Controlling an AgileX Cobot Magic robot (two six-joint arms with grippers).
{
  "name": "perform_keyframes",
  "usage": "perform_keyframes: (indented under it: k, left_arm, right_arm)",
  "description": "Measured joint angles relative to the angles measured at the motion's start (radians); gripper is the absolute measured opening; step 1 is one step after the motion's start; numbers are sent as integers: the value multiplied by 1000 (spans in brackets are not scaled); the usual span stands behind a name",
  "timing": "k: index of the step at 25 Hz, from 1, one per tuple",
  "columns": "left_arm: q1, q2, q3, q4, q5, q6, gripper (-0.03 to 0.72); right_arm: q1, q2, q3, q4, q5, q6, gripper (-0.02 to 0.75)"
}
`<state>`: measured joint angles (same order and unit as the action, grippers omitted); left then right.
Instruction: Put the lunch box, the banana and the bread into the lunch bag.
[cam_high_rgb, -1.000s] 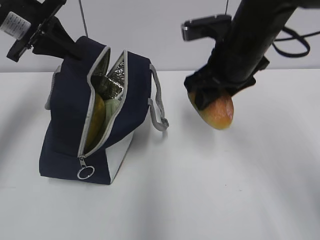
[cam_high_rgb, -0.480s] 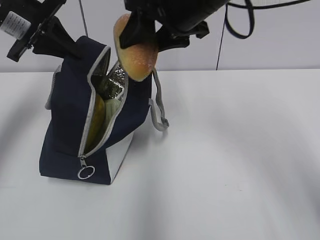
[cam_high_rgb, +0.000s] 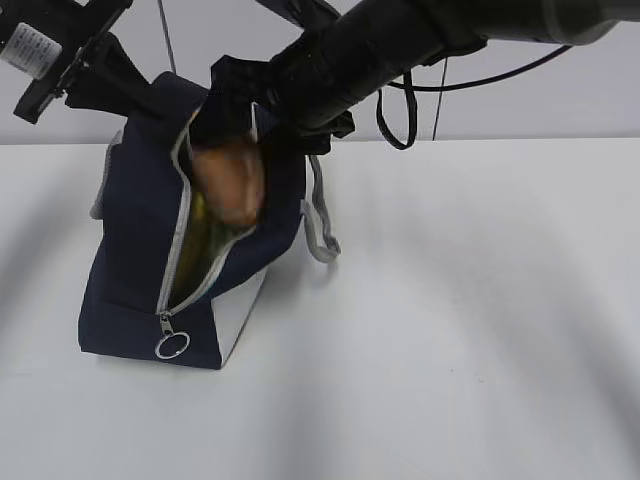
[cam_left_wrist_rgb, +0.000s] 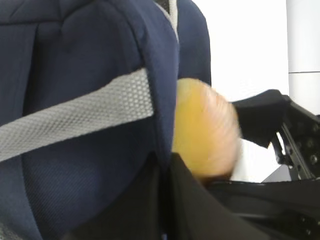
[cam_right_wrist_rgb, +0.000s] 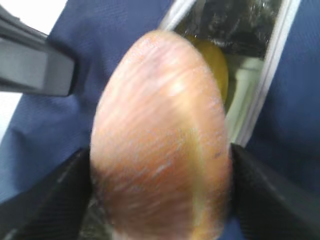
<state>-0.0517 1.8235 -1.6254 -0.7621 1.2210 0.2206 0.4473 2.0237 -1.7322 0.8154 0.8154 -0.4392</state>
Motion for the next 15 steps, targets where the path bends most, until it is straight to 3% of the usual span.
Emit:
perform_keyframes:
  k: [8,15]
  left_arm:
    - [0,0,0,-3,0,0,-1]
    - [0,0,0,-3,0,0,-1]
  right_arm:
    - [-5,4,-68,-87,70,-5,645]
    - [-59,4,-132,-258,220,154,505]
